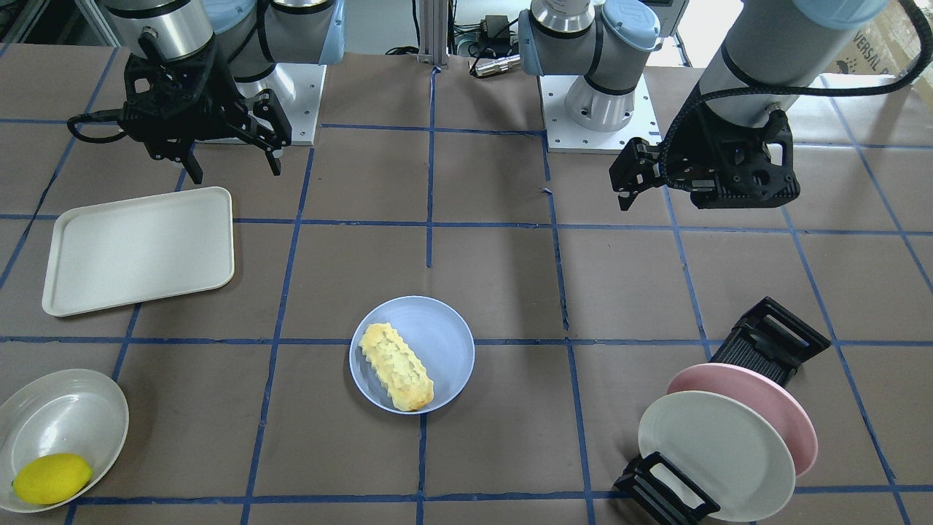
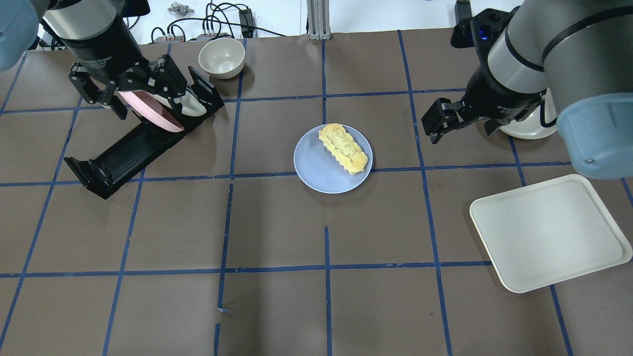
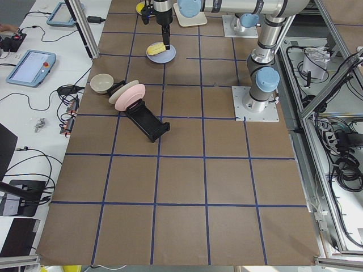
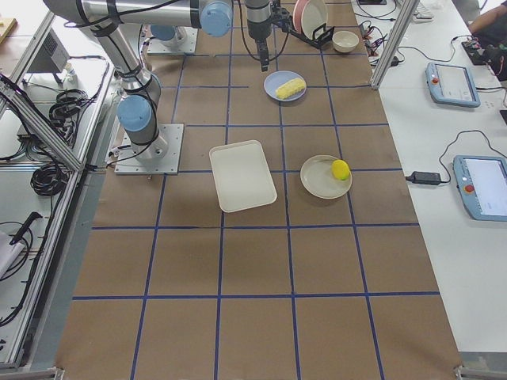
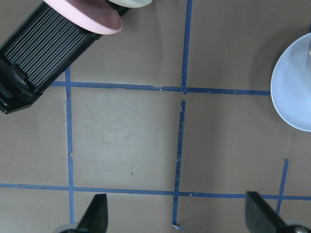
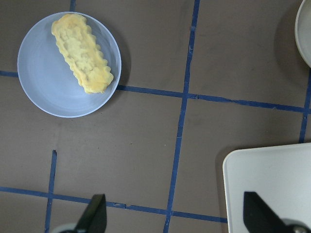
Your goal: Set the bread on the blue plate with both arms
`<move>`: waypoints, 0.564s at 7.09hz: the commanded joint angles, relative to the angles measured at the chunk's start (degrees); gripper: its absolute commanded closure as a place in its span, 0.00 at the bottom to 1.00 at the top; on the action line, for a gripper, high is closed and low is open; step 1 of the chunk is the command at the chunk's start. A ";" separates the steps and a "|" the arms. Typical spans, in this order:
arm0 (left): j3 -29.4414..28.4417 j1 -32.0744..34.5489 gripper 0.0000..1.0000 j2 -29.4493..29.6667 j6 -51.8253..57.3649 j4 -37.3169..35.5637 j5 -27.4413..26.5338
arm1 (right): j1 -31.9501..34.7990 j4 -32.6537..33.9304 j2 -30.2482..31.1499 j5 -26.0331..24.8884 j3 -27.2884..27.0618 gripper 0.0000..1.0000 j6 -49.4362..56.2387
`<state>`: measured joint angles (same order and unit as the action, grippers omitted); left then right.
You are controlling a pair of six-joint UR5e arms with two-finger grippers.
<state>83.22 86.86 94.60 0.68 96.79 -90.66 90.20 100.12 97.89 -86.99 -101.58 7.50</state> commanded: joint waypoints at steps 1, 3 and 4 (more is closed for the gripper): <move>0.89 0.06 0.00 -0.91 0.03 0.06 -0.04 | 0.06 0.07 -0.06 0.42 -0.19 0.00 -0.03; 0.98 0.06 0.00 -0.91 -0.06 0.06 -0.04 | 0.06 0.25 0.02 0.51 -0.46 0.00 -0.03; 1.07 0.15 0.00 -1.08 -0.06 0.06 -0.13 | 0.06 0.33 0.02 0.51 -0.63 0.00 -0.11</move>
<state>84.18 86.96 93.66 0.62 96.83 -90.73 90.26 100.35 97.89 -86.51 -101.99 7.45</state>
